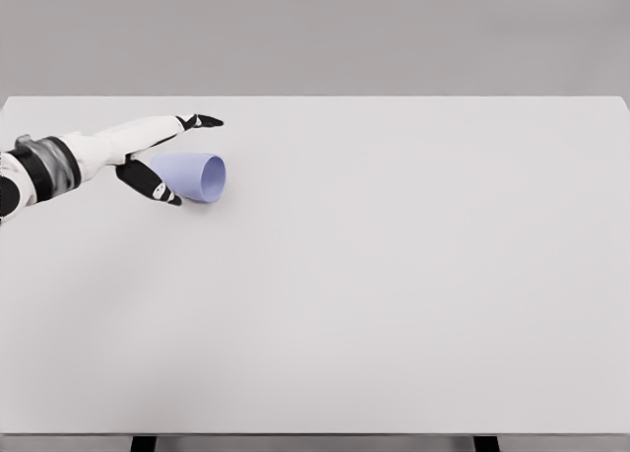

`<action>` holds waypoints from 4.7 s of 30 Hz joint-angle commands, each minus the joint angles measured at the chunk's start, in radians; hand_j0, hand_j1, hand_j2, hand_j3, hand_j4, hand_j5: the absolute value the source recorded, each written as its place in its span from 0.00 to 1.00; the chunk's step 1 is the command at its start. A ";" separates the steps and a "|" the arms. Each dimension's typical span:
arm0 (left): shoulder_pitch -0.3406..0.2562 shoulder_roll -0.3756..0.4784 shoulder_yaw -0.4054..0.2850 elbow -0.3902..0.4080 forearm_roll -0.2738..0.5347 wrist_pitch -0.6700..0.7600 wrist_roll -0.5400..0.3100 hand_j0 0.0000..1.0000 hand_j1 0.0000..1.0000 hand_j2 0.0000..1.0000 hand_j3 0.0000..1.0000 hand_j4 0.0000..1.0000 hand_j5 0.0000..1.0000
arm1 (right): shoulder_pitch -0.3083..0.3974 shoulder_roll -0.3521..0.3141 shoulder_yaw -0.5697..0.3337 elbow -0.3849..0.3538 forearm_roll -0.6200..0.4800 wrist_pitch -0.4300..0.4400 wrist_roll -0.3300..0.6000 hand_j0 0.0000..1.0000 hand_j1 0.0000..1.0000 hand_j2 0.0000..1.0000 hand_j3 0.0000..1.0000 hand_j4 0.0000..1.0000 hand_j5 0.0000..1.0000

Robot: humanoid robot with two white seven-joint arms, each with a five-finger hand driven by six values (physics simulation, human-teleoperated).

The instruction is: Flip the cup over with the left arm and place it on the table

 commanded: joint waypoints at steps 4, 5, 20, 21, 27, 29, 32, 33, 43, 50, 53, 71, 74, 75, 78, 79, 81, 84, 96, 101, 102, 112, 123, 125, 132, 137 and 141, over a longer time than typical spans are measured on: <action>0.025 -0.011 -0.023 0.022 -0.064 -0.014 0.031 1.00 1.00 1.00 1.00 1.00 1.00 | 0.000 0.000 0.000 0.000 0.000 0.000 0.000 1.00 1.00 1.00 1.00 1.00 1.00; 0.026 -0.011 -0.023 0.025 -0.066 -0.015 0.028 1.00 1.00 1.00 1.00 1.00 1.00 | 0.000 0.000 0.000 0.000 0.000 0.000 0.000 1.00 1.00 1.00 1.00 1.00 1.00; 0.021 -0.113 -0.041 0.151 -0.183 -0.024 0.031 1.00 1.00 1.00 1.00 1.00 1.00 | 0.000 0.000 0.000 0.000 0.000 0.000 0.002 1.00 1.00 1.00 1.00 1.00 1.00; 0.021 -0.119 -0.043 0.155 -0.199 -0.024 0.029 1.00 1.00 1.00 1.00 1.00 1.00 | 0.000 0.000 0.000 0.000 0.000 0.000 0.000 1.00 1.00 1.00 1.00 1.00 1.00; 0.018 -0.125 -0.044 0.169 -0.203 -0.023 0.029 1.00 1.00 1.00 1.00 1.00 1.00 | 0.000 0.000 0.000 0.000 0.000 0.000 0.000 1.00 1.00 1.00 1.00 1.00 1.00; 0.018 -0.131 -0.043 0.177 -0.215 -0.024 0.029 1.00 1.00 1.00 1.00 1.00 1.00 | 0.000 0.000 0.000 0.000 0.000 0.000 0.000 1.00 1.00 1.00 1.00 1.00 1.00; 0.014 -0.155 -0.044 0.214 -0.236 -0.024 0.031 1.00 1.00 1.00 1.00 1.00 1.00 | 0.000 0.000 0.000 0.000 0.000 0.000 0.000 1.00 1.00 1.00 1.00 1.00 1.00; 0.009 -0.166 -0.044 0.226 -0.245 -0.024 0.031 1.00 1.00 1.00 1.00 1.00 1.00 | 0.000 0.000 0.000 0.000 0.000 0.000 0.000 1.00 1.00 1.00 1.00 1.00 1.00; 0.005 -0.177 -0.050 0.252 -0.250 -0.026 0.031 1.00 1.00 1.00 1.00 1.00 1.00 | 0.000 0.000 0.000 0.000 0.000 0.000 0.000 1.00 1.00 1.00 1.00 1.00 1.00; -0.011 -0.205 -0.058 0.297 -0.252 -0.026 0.031 1.00 1.00 1.00 1.00 1.00 1.00 | 0.000 0.000 0.000 0.000 0.000 0.000 0.000 1.00 1.00 1.00 1.00 1.00 1.00; -0.015 -0.212 -0.066 0.309 -0.252 -0.026 0.031 1.00 1.00 1.00 1.00 1.00 1.00 | 0.000 0.000 0.000 0.000 0.000 0.000 0.000 1.00 1.00 1.00 1.00 1.00 1.00; -0.017 -0.238 -0.076 0.330 -0.285 -0.024 0.031 0.66 0.66 0.66 0.66 0.66 0.66 | 0.000 0.000 0.000 0.000 0.000 0.000 0.000 1.00 1.00 1.00 1.00 1.00 1.00; -0.015 -0.241 -0.076 0.341 -0.279 -0.024 0.031 0.58 0.58 0.58 0.58 0.58 0.58 | 0.000 0.000 0.000 0.000 0.000 0.000 0.000 1.00 1.00 1.00 1.00 1.00 1.00; -0.017 -0.241 -0.076 0.340 -0.278 -0.024 0.032 0.57 0.57 0.57 0.57 0.57 0.57 | 0.000 0.000 0.000 0.000 0.000 0.000 0.000 1.00 1.00 1.00 1.00 1.00 1.00; -0.035 -0.232 -0.075 0.336 -0.213 -0.028 0.032 0.57 0.57 0.57 0.57 0.57 0.57 | 0.000 0.000 0.000 0.000 0.000 0.000 0.000 1.00 1.00 1.00 1.00 1.00 1.00; -0.048 -0.225 -0.075 0.332 -0.160 -0.046 0.032 0.57 0.57 0.57 0.57 0.57 0.57 | 0.000 0.000 0.000 0.000 0.000 0.000 0.000 1.00 1.00 1.00 1.00 1.00 1.00; -0.058 -0.185 -0.070 0.333 -0.065 -0.098 0.031 0.57 0.57 0.57 0.57 0.57 0.57 | 0.000 0.000 0.000 0.000 0.000 0.000 0.000 1.00 1.00 1.00 1.00 1.00 1.00; -0.064 -0.131 -0.064 0.332 0.100 -0.150 0.020 0.55 0.55 0.55 0.55 0.55 0.55 | 0.000 0.000 0.000 0.000 0.000 0.000 0.000 1.00 1.00 1.00 1.00 1.00 1.00; -0.136 -0.145 -0.001 0.530 0.772 -0.189 -0.150 0.56 0.56 0.56 0.56 0.56 0.56 | 0.000 0.000 0.000 0.000 0.000 0.000 0.000 1.00 1.00 1.00 1.00 1.00 1.00; -0.176 -0.364 0.016 0.862 0.772 -0.167 -0.150 0.56 0.56 0.56 0.56 0.56 0.56 | 0.000 0.000 0.000 0.000 0.000 0.000 0.000 1.00 1.00 1.00 1.00 1.00 1.00; -0.184 -0.387 0.020 0.887 0.772 -0.163 -0.150 0.56 0.56 0.56 0.56 0.56 0.56 | 0.000 0.000 0.000 0.000 0.000 0.000 0.000 1.00 1.00 1.00 1.00 1.00 1.00; -0.179 -0.485 0.075 0.922 0.767 -0.115 -0.150 0.56 0.56 0.56 0.56 0.56 0.56 | 0.000 0.000 0.000 0.000 0.000 0.000 0.000 1.00 1.00 1.00 1.00 1.00 1.00; -0.175 -0.496 0.069 0.909 0.726 -0.124 -0.150 0.73 0.73 0.73 0.73 0.73 0.73 | 0.000 0.000 0.000 0.000 0.000 0.000 0.000 1.00 1.00 1.00 1.00 1.00 1.00; -0.175 -0.496 0.069 0.907 0.726 -0.124 -0.150 0.81 0.81 0.81 0.81 0.81 0.81 | 0.000 0.000 0.000 0.000 0.000 0.000 0.000 1.00 1.00 1.00 1.00 1.00 1.00; -0.175 -0.496 0.071 0.906 0.726 -0.124 -0.150 0.97 0.97 0.97 0.97 0.97 0.97 | 0.000 0.000 0.000 0.000 0.000 0.000 0.000 1.00 1.00 1.00 1.00 1.00 1.00; -0.175 -0.493 0.074 0.901 0.727 -0.126 -0.150 1.00 1.00 1.00 1.00 1.00 1.00 | 0.000 0.000 0.000 0.000 0.000 0.000 0.000 1.00 1.00 1.00 1.00 1.00 1.00; -0.178 -0.481 0.077 0.886 0.730 -0.126 -0.150 1.00 1.00 1.00 1.00 1.00 1.00 | 0.000 0.000 0.000 0.000 0.000 0.000 0.000 1.00 1.00 1.00 1.00 1.00 1.00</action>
